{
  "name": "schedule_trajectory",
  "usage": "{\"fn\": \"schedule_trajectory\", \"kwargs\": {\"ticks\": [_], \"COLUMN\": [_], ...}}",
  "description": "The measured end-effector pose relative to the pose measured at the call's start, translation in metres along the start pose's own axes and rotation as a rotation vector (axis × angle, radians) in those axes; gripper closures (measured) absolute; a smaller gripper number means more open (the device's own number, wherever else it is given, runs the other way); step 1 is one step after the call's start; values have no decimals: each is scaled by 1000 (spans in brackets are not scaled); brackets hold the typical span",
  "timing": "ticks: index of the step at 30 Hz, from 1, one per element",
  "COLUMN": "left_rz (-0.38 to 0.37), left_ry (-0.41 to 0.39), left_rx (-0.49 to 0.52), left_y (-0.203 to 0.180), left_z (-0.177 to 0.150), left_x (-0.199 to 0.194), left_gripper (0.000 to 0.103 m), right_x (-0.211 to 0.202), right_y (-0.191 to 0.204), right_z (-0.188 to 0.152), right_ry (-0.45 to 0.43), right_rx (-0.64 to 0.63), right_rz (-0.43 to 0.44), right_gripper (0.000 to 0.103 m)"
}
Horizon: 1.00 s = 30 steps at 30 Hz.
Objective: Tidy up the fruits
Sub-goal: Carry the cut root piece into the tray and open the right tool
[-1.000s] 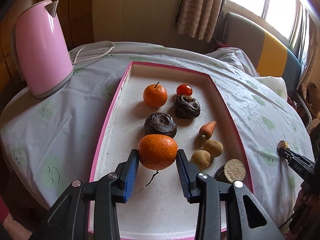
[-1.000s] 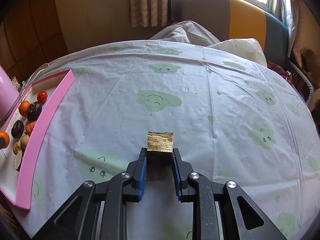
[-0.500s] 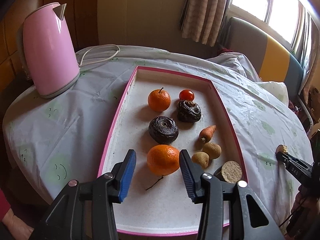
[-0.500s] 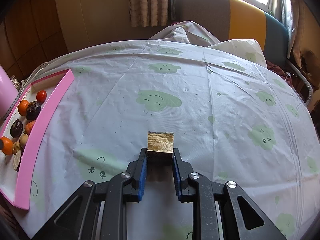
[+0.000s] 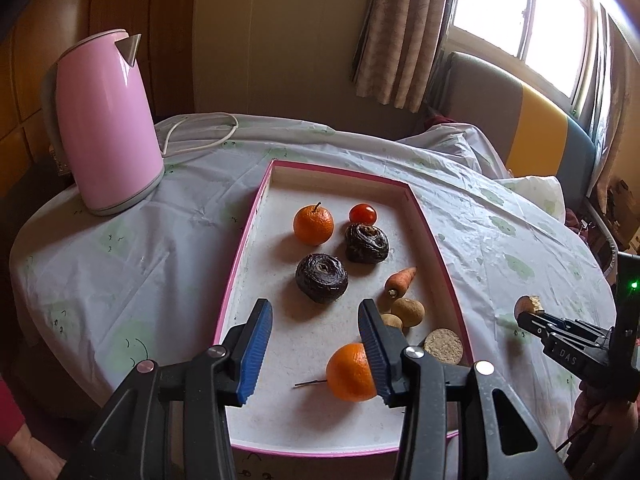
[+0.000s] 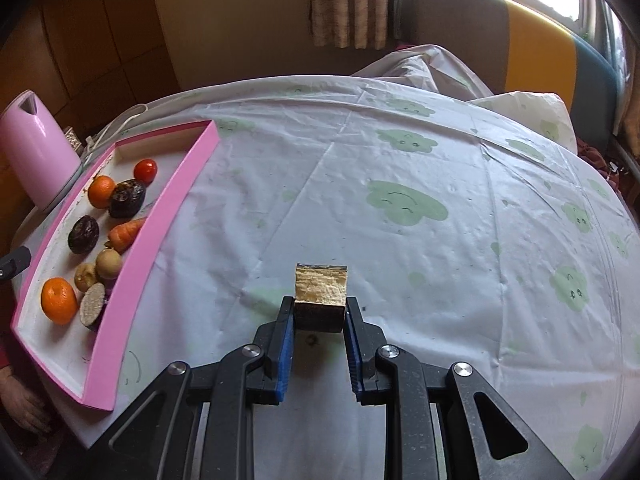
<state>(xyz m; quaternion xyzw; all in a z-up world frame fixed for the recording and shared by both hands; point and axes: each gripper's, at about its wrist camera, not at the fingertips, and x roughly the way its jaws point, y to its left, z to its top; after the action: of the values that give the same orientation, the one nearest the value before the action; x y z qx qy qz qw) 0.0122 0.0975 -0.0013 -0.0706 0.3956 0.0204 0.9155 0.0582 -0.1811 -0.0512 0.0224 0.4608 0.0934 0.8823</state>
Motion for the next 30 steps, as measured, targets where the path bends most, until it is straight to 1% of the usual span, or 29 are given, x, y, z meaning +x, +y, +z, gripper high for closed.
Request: {"fn": "schedule_trajectory", "kwargs": {"ticks": [6,10,13,18,22,26,28,30], "left_rz": [-5,-6,-2,16,42,59,62,66], "left_ry": [-6,-3,-5,-7,-9,-11,-9,-8], "left_rx": [-9,-12,-15,-35,-55,-67,-72,-72], "left_y": [3,4,6,14,22,29,31,32], "left_z": [1,1,1,2,4,5,5,5], "left_x": [-3,-3,-4,-6,-7,-7,-7,-6], "left_gripper": [58,58,58,58,58,58,58,58], "right_x": [-14,-21,-20,-11,5,27,38,40], "right_y": [39,68,91,125,146,166,172,173], "right_z": [18,29,34,43,54,54,51,47], "right_ry": [-36,-47,-38,-27,-5,39,61,59], "right_rx": [-56,-106,-148,-215,-237,-279,-299,-295], "right_rz": [99,174,222,252,271,267,235,246], "right_gripper": [80,80,80,80,80,80,80,79]}}
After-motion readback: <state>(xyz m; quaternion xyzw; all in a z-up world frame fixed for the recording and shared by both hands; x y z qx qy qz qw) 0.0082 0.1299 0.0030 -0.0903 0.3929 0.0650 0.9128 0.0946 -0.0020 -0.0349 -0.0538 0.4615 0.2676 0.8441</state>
